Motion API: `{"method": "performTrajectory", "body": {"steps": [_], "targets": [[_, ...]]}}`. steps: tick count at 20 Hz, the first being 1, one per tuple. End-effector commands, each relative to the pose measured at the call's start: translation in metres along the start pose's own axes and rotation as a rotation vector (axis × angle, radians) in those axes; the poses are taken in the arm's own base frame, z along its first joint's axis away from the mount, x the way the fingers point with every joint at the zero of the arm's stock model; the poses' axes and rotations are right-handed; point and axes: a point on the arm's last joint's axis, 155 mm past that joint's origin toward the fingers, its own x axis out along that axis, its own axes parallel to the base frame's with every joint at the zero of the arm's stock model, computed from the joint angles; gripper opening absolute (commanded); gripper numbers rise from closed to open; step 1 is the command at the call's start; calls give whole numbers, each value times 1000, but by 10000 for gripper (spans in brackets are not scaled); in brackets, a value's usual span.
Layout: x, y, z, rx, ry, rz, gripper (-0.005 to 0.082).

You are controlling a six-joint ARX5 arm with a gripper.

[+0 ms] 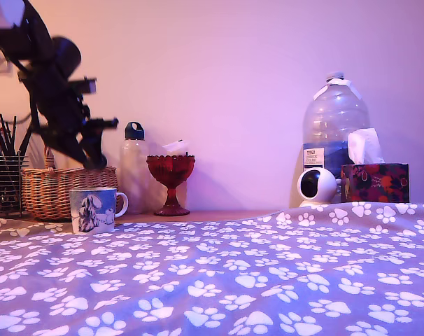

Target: Pick the coffee capsule and then drop it inside the coffee cup in front of you

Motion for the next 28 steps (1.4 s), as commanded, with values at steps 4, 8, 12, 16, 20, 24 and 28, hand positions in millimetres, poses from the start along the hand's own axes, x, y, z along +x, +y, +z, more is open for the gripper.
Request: {"method": "performTrajectory", "body": {"steps": [4, 8, 12, 16, 20, 24, 28], "targets": [[22, -1, -33, -12, 104, -8, 235], [22, -2, -37, -23, 120, -9, 235], [21, -5, -40, -41, 134, -28, 235], [21, -6, -41, -41, 135, -28, 235], [21, -6, -40, -40, 131, -31, 235], [21, -10, -40, -12, 131, -52, 321], [16, -12, -35, 2, 123, -62, 597]]}}
